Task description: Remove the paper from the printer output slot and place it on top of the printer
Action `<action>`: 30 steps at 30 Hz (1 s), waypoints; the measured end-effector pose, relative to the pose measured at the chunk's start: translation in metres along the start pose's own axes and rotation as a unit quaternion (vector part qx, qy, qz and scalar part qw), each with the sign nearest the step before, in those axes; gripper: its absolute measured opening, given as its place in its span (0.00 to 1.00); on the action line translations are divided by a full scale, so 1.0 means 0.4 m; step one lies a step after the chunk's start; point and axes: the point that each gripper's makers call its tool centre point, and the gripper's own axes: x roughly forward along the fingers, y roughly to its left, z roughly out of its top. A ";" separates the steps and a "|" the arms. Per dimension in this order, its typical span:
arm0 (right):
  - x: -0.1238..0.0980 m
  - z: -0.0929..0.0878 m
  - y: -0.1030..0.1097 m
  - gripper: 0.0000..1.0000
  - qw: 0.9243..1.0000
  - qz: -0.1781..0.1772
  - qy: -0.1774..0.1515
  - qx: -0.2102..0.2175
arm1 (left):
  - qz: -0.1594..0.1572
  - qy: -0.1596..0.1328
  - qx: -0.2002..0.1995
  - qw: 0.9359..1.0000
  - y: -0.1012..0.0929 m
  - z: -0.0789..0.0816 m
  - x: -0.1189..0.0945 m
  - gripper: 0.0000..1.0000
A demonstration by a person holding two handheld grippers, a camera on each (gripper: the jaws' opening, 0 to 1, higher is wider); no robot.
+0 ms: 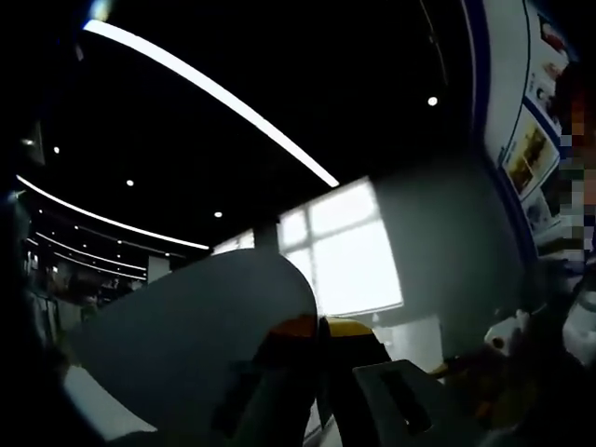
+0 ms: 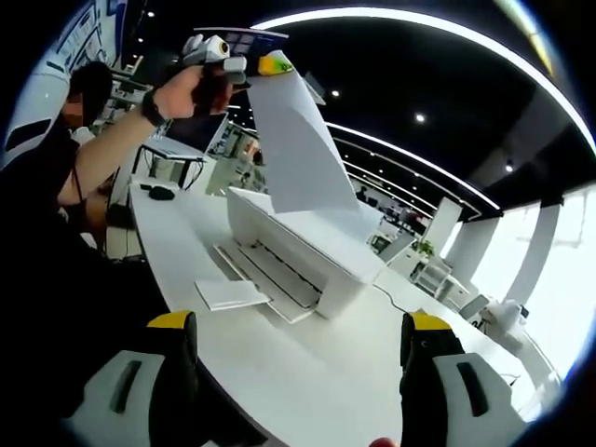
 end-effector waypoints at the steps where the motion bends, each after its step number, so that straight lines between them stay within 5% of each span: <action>1: 0.001 0.000 0.001 0.85 1.000 0.000 0.000 0.000 | 0.000 0.000 0.001 1.000 0.000 -0.001 0.001 0.06; 30: -0.004 0.001 0.006 0.86 1.000 0.001 -0.001 -0.002 | -0.003 -0.004 -0.025 1.000 0.010 -0.014 0.019 0.06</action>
